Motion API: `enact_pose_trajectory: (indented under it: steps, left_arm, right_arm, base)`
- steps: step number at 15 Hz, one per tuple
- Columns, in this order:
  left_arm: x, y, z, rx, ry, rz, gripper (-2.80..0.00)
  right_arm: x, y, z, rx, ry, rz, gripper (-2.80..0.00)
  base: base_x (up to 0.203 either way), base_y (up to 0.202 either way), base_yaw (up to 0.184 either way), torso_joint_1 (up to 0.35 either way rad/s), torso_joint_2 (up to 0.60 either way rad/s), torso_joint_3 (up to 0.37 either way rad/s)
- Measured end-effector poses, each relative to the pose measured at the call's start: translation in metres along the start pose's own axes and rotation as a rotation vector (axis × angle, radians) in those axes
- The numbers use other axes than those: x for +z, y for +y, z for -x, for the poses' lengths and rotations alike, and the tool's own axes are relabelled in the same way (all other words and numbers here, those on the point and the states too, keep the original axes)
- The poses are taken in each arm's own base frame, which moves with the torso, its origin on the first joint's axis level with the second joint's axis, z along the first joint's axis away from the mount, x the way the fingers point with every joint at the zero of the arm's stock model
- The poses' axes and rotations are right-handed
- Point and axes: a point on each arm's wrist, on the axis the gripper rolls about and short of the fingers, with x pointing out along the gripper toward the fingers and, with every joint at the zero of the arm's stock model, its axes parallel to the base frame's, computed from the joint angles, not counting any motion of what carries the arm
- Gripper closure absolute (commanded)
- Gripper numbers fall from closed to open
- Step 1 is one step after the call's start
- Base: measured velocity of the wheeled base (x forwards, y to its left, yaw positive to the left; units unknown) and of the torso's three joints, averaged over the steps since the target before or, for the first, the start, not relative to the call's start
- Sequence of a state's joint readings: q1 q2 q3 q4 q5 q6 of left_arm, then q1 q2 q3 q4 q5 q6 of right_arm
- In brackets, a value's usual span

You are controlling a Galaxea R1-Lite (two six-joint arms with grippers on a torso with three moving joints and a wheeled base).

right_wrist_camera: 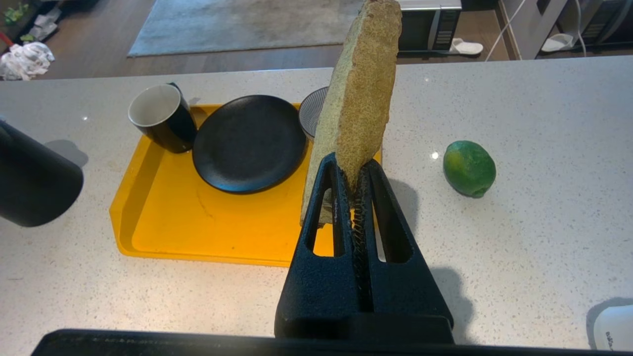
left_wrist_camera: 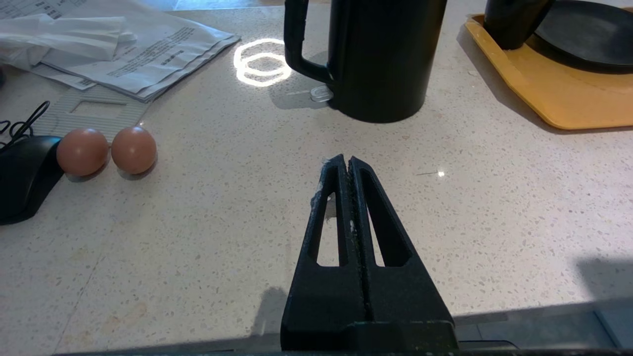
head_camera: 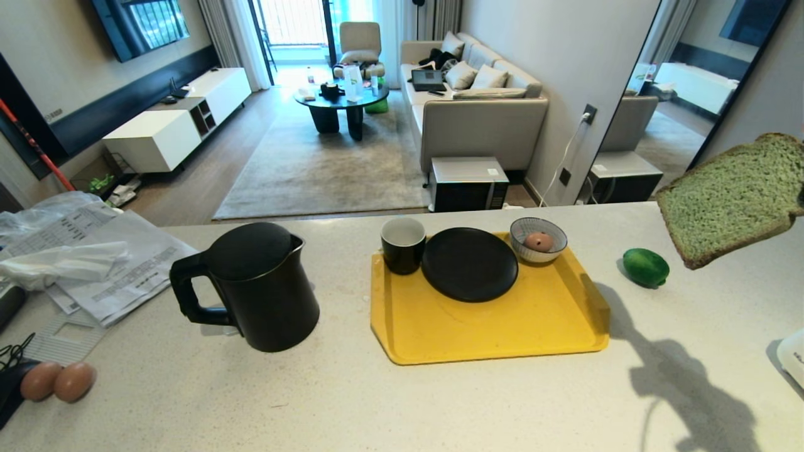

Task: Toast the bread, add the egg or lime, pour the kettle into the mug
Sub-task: Put the bread slices in the toaster

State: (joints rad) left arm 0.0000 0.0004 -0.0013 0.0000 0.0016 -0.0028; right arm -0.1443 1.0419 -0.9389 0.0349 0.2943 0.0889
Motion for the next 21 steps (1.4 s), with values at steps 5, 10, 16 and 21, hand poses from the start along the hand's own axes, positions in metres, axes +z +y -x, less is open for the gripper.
enact_pose_trajectory:
  steps: [5,10,16,21]
  left_arm:
    - [0.000,0.000,0.000,0.000,0.000,0.000,0.00]
    - [0.000,0.000,0.000,0.000,0.000,0.000,0.00]
    - [0.000,0.000,0.000,-0.001,0.000,-0.001,0.00]
    - [0.000,0.000,0.000,0.000,0.000,-0.002,0.00]
  right_arm:
    - [-0.003,0.000,0.000,-0.001,0.010,-0.003,0.00]
    - [-0.007,-0.001,0.000,-0.002,0.018,-0.005,0.00]
    - [-0.010,-0.001,0.000,-0.003,0.027,-0.008,0.00]
    - [-0.011,-0.001,0.000,-0.003,0.030,-0.009,0.00]
  base:
    - [0.000,0.000,0.000,0.000,0.00,0.000]
    - [0.000,0.000,0.000,0.000,0.00,0.000]
    - [0.000,0.000,0.000,0.000,0.00,0.000]
    - [-0.018,0.000,0.001,0.004,0.00,0.000]
